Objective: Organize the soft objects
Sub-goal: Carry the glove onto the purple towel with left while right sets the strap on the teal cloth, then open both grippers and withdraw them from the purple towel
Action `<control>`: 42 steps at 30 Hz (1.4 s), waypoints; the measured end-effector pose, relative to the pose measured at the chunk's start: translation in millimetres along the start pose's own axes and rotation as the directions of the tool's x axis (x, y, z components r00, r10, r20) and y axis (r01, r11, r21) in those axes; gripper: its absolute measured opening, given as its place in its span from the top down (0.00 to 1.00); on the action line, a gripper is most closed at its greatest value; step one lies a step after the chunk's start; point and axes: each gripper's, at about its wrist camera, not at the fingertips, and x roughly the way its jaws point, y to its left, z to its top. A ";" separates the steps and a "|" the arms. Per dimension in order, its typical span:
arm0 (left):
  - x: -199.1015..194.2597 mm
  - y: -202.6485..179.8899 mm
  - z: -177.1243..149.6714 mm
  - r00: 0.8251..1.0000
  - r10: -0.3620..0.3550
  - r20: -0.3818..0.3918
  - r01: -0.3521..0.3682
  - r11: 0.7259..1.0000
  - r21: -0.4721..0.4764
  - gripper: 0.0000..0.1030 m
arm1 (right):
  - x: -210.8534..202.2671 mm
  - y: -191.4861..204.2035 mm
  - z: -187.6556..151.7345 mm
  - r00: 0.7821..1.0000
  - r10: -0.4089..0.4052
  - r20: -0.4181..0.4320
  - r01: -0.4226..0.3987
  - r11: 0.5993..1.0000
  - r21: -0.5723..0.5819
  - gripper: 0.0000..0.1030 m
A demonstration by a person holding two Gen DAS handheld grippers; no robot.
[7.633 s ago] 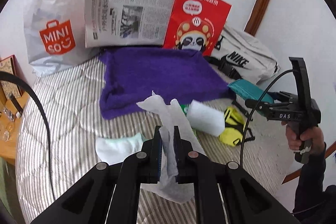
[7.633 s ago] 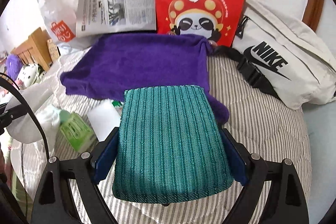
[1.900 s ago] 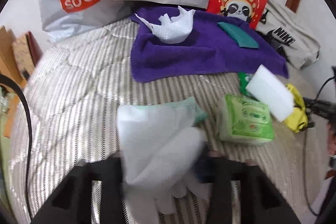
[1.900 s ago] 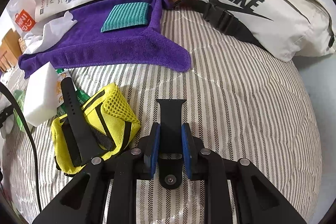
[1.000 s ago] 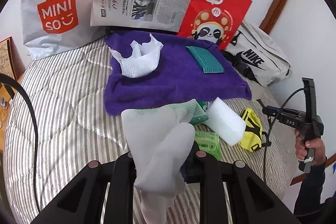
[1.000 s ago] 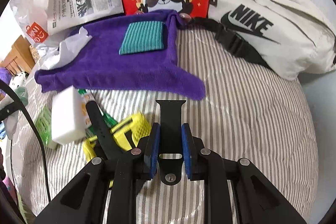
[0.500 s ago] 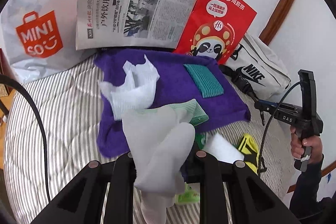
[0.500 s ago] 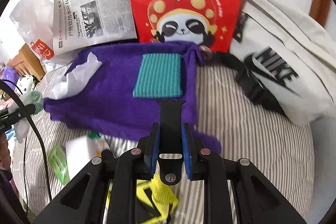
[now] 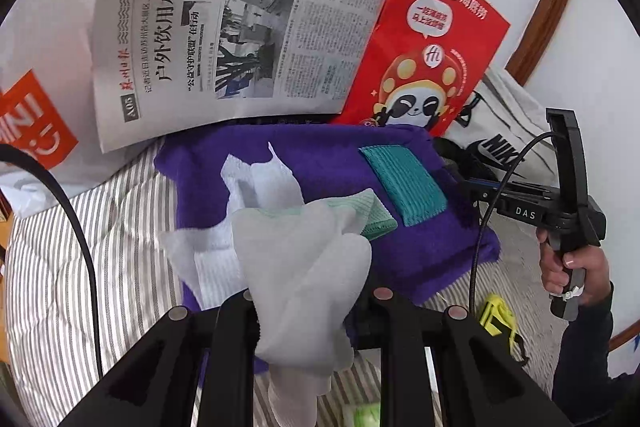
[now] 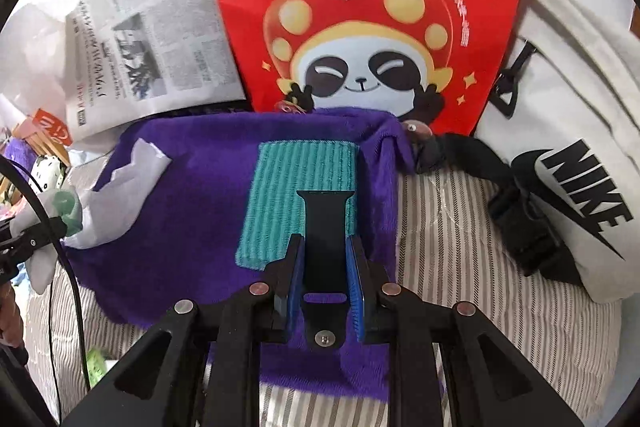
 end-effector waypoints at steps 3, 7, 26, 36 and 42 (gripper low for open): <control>10.0 1.6 6.3 1.000 0.023 -0.009 -0.023 1.000 0.010 0.81 | 9.0 3.4 -3.8 1.000 0.009 -0.010 -0.009 1.000 -0.019 0.80; 24.9 5.7 11.9 0.999 0.044 -0.017 -0.043 0.999 0.019 0.81 | 21.2 8.0 -12.2 0.999 -0.006 -0.033 0.004 0.999 -0.042 0.80; 85.6 25.2 9.6 0.985 0.126 -0.117 -0.120 0.991 0.061 0.78 | 45.0 9.0 -28.5 0.999 -0.019 -0.041 0.017 0.999 -0.044 0.80; 91.9 17.6 7.8 0.982 0.148 -0.119 -0.134 0.984 0.118 0.69 | 43.0 6.0 -28.3 1.000 0.018 -0.009 -0.018 0.999 -0.027 0.74; 94.8 8.4 6.0 0.974 0.173 -0.145 -0.155 0.980 0.128 0.41 | 33.8 10.5 -28.3 1.000 0.029 0.008 -0.028 0.998 -0.047 0.52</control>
